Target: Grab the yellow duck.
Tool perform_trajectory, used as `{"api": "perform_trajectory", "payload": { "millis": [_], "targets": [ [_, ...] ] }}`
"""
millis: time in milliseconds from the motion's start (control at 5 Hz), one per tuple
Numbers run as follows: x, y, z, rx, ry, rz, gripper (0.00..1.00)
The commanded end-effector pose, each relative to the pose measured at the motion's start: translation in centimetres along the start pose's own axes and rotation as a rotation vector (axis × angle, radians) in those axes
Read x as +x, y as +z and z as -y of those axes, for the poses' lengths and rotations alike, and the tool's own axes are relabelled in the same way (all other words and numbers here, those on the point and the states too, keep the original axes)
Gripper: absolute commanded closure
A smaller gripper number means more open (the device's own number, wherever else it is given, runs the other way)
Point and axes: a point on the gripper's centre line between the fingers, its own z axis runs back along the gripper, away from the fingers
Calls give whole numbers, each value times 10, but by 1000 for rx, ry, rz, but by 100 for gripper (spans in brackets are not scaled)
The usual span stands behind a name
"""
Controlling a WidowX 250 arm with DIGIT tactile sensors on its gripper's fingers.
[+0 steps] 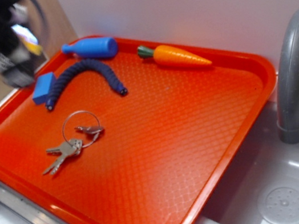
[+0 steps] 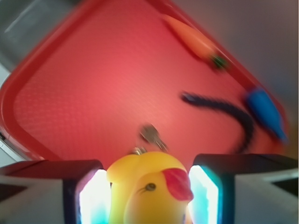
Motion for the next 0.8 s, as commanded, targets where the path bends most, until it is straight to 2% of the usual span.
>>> {"api": "perform_trajectory", "payload": {
  "millis": [0, 200, 400, 600],
  "targets": [
    [-53, 26, -26, -91, 338, -2, 100],
    [-47, 14, -31, -103, 344, -7, 100],
    [-37, 10, -24, -99, 310, -10, 100],
    [-39, 4, -18, -133, 282, -44, 100]
  ]
}}
